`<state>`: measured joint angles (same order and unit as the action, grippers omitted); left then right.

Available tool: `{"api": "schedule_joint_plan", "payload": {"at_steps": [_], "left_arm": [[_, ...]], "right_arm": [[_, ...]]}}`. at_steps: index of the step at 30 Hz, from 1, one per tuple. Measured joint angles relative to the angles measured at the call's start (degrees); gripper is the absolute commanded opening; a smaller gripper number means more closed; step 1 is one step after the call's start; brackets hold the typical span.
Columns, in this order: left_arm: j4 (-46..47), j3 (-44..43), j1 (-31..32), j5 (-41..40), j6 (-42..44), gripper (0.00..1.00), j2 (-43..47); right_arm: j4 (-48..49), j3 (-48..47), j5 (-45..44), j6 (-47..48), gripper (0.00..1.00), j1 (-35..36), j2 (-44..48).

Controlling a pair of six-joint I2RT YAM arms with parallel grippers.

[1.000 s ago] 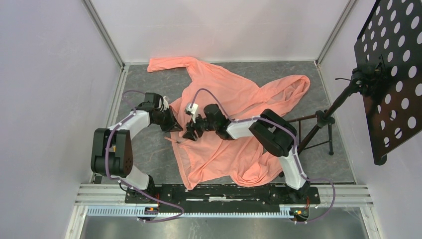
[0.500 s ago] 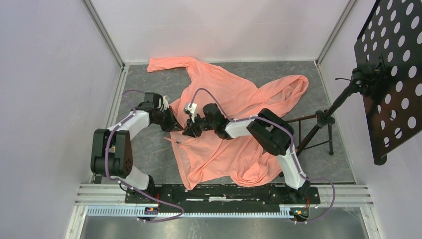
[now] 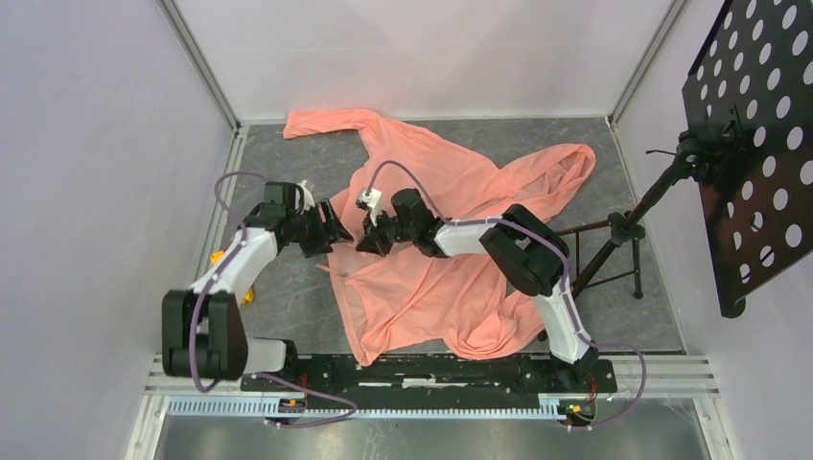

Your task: Zip up the jacket

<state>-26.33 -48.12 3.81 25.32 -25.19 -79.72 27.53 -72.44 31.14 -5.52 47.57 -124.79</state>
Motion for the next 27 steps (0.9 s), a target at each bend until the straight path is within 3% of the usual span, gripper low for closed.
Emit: {"api": "schedule_joint_plan", "payload": {"at_steps": [6,13,19,26,27], "left_arm": [[-1.38,6.75,-0.55,-2.89,-3.54,0.8,14.69],[-3.13,16.39,-0.57,-2.21,-13.53,0.87,30.95],[-3.82,21.24,-0.57,-1.09,-20.55,0.87,37.33],[-3.82,21.29,-0.57,-1.46,-21.31,0.85,40.28],[-3.82,21.27,-0.57,-1.95,-21.29,0.83,40.63]], "right_arm": [[-8.66,-5.33,0.13,1.36,0.01,-2.01,-0.02],[-19.02,-11.87,-3.5,2.93,0.14,-2.62,-1.42],[-29.77,-17.51,-9.84,4.04,0.55,-2.51,-3.32],[-37.73,-17.33,-16.04,3.48,0.77,-2.14,-0.17],[-37.7,-15.13,-17.07,2.75,0.97,-1.92,1.81]]}}
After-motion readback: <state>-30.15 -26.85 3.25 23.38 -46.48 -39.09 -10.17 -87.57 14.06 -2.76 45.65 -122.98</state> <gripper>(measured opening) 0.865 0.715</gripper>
